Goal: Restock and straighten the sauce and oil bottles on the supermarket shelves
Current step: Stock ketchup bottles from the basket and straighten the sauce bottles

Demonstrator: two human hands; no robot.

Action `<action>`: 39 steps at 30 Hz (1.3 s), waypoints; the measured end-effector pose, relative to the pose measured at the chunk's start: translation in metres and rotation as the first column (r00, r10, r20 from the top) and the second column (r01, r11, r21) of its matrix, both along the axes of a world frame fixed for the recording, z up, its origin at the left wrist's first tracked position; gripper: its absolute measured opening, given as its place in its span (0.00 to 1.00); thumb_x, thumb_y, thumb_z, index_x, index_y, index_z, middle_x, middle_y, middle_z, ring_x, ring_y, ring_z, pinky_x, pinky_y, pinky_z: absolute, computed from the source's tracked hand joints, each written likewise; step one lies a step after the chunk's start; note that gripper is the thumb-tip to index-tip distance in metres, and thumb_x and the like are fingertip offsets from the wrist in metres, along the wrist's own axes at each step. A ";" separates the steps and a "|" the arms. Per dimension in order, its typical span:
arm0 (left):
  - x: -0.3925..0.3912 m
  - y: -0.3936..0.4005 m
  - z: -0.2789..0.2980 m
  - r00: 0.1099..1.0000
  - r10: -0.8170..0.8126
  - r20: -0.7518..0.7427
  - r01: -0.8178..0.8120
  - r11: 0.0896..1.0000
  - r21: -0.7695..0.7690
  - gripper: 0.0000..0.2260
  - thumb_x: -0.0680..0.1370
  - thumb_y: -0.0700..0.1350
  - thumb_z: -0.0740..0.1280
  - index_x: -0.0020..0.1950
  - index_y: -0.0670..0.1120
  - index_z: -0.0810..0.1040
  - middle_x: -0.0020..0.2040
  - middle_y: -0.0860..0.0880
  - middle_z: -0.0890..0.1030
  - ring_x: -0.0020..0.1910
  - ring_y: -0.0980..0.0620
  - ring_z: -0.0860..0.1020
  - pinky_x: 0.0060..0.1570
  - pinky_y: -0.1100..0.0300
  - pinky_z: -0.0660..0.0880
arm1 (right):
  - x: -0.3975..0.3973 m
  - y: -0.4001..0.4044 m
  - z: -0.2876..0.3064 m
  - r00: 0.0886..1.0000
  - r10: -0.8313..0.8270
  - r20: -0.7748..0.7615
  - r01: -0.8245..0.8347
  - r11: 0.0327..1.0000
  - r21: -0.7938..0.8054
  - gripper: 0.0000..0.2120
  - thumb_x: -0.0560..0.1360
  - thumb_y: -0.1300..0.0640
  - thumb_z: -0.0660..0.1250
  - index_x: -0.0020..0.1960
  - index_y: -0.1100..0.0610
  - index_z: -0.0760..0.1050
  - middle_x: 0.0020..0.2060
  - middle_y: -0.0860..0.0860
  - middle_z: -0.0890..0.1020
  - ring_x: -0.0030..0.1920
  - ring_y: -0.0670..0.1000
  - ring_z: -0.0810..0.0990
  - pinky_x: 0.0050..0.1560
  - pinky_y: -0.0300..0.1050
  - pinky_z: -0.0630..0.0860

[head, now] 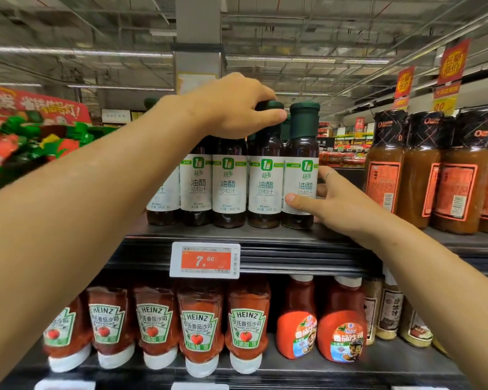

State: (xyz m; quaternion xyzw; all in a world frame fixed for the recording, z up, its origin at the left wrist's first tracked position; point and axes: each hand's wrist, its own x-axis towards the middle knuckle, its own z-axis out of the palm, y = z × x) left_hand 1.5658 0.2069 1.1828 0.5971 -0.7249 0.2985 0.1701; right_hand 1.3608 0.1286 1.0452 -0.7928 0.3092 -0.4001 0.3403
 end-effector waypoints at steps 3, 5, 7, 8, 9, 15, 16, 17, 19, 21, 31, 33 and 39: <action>0.000 0.014 -0.006 0.986 -0.092 -0.138 0.082 0.994 -0.075 0.24 0.83 0.63 0.58 0.75 0.54 0.72 0.69 0.52 0.78 0.68 0.49 0.74 0.63 0.57 0.68 | 0.000 0.000 0.000 1.000 -0.002 0.000 0.002 1.000 0.016 0.27 0.75 0.53 0.76 0.70 0.51 0.68 0.54 0.43 0.86 0.48 0.36 0.84 0.34 0.26 0.74; 0.004 0.027 -0.015 0.946 -0.187 -0.266 0.136 0.971 -0.199 0.21 0.83 0.59 0.60 0.74 0.54 0.72 0.70 0.56 0.77 0.68 0.57 0.73 0.64 0.62 0.66 | 0.001 0.000 0.000 1.000 -0.011 -0.004 0.011 1.000 0.015 0.27 0.75 0.53 0.76 0.69 0.51 0.68 0.53 0.43 0.86 0.47 0.35 0.84 0.33 0.26 0.74; 0.011 0.041 -0.032 0.902 -0.241 -0.358 0.130 0.943 -0.306 0.20 0.82 0.55 0.63 0.73 0.54 0.73 0.69 0.57 0.76 0.66 0.63 0.70 0.62 0.67 0.66 | 0.001 0.000 0.001 1.000 -0.019 -0.007 0.019 1.000 0.015 0.27 0.74 0.52 0.76 0.69 0.50 0.69 0.52 0.42 0.86 0.47 0.36 0.84 0.34 0.28 0.75; 0.015 0.047 -0.043 0.882 -0.250 -0.399 0.110 0.933 -0.342 0.20 0.82 0.54 0.64 0.73 0.53 0.73 0.70 0.56 0.76 0.65 0.64 0.68 0.61 0.69 0.65 | 0.001 0.001 0.001 1.000 -0.024 -0.014 0.024 1.000 0.013 0.27 0.74 0.51 0.76 0.69 0.49 0.69 0.52 0.42 0.86 0.48 0.36 0.84 0.36 0.30 0.75; 0.019 0.054 -0.054 0.862 -0.255 -0.438 0.083 0.924 -0.374 0.20 0.81 0.52 0.65 0.73 0.52 0.73 0.70 0.55 0.76 0.65 0.63 0.69 0.60 0.68 0.64 | 0.001 0.001 0.002 0.999 -0.026 -0.020 0.026 1.000 0.013 0.27 0.74 0.50 0.76 0.69 0.49 0.69 0.53 0.41 0.86 0.48 0.36 0.84 0.37 0.31 0.75; 0.043 0.074 -0.111 0.825 -0.276 -0.493 -0.020 0.858 -0.514 0.25 0.77 0.45 0.71 0.73 0.46 0.71 0.68 0.50 0.72 0.67 0.59 0.67 0.62 0.80 0.57 | 0.002 0.004 0.002 0.999 -0.026 -0.023 0.026 1.000 0.009 0.26 0.74 0.51 0.76 0.68 0.49 0.69 0.54 0.40 0.85 0.48 0.34 0.83 0.34 0.27 0.74; 0.047 0.074 -0.120 0.805 -0.259 -0.534 -0.060 0.860 -0.507 0.28 0.76 0.47 0.72 0.75 0.46 0.69 0.70 0.49 0.70 0.67 0.61 0.65 0.62 0.81 0.55 | 0.002 0.005 0.003 0.999 -0.030 -0.028 0.030 1.000 0.006 0.26 0.74 0.51 0.76 0.68 0.48 0.70 0.54 0.40 0.85 0.48 0.34 0.83 0.36 0.28 0.75; 0.049 0.075 -0.128 0.775 -0.229 -0.589 -0.116 0.865 -0.489 0.32 0.75 0.48 0.74 0.76 0.46 0.66 0.72 0.48 0.68 0.67 0.62 0.63 0.63 0.81 0.54 | 0.002 0.006 0.003 0.999 -0.033 -0.030 0.033 0.999 0.007 0.26 0.74 0.51 0.76 0.68 0.48 0.70 0.55 0.40 0.85 0.48 0.34 0.83 0.37 0.30 0.75; 0.055 0.073 -0.141 0.691 -0.144 -0.708 -0.233 0.884 -0.406 0.40 0.73 0.52 0.76 0.80 0.47 0.59 0.76 0.47 0.63 0.71 0.60 0.61 0.67 0.72 0.55 | 0.003 0.007 0.004 0.999 -0.033 -0.021 0.033 0.999 0.015 0.25 0.74 0.51 0.76 0.67 0.48 0.71 0.56 0.41 0.85 0.49 0.35 0.83 0.36 0.29 0.75; 0.061 0.070 -0.147 0.607 -0.049 -0.793 -0.289 0.916 -0.278 0.47 0.71 0.56 0.77 0.82 0.48 0.54 0.79 0.47 0.60 0.76 0.52 0.62 0.71 0.60 0.58 | 0.005 0.008 0.003 0.999 -0.037 -0.003 0.037 0.999 0.013 0.22 0.74 0.53 0.77 0.64 0.47 0.72 0.55 0.41 0.85 0.50 0.37 0.84 0.37 0.28 0.75; 0.079 0.059 -0.146 0.419 -0.046 -0.907 -0.123 0.987 -0.107 0.35 0.68 0.51 0.82 0.68 0.54 0.65 0.55 0.60 0.81 0.53 0.59 0.80 0.56 0.53 0.75 | 0.006 0.009 0.000 1.000 -0.020 0.019 0.019 0.999 0.036 0.22 0.76 0.56 0.74 0.68 0.51 0.72 0.57 0.43 0.84 0.46 0.33 0.82 0.32 0.24 0.72; 0.081 0.058 -0.146 0.419 -0.060 -0.906 -0.111 0.987 -0.116 0.36 0.68 0.50 0.82 0.68 0.54 0.64 0.56 0.59 0.81 0.54 0.59 0.80 0.54 0.55 0.74 | 0.005 0.008 0.000 1.000 -0.013 0.025 0.012 0.999 0.042 0.22 0.77 0.57 0.74 0.68 0.52 0.72 0.56 0.43 0.84 0.44 0.32 0.82 0.32 0.24 0.72; 0.079 0.056 -0.147 0.456 -0.074 -0.887 -0.093 0.987 -0.130 0.33 0.69 0.50 0.81 0.66 0.54 0.64 0.52 0.63 0.78 0.49 0.66 0.77 0.42 0.68 0.69 | 0.003 0.008 -0.001 0.999 -0.009 0.031 0.008 1.000 0.030 0.21 0.78 0.59 0.73 0.68 0.53 0.72 0.56 0.44 0.84 0.43 0.31 0.82 0.33 0.24 0.72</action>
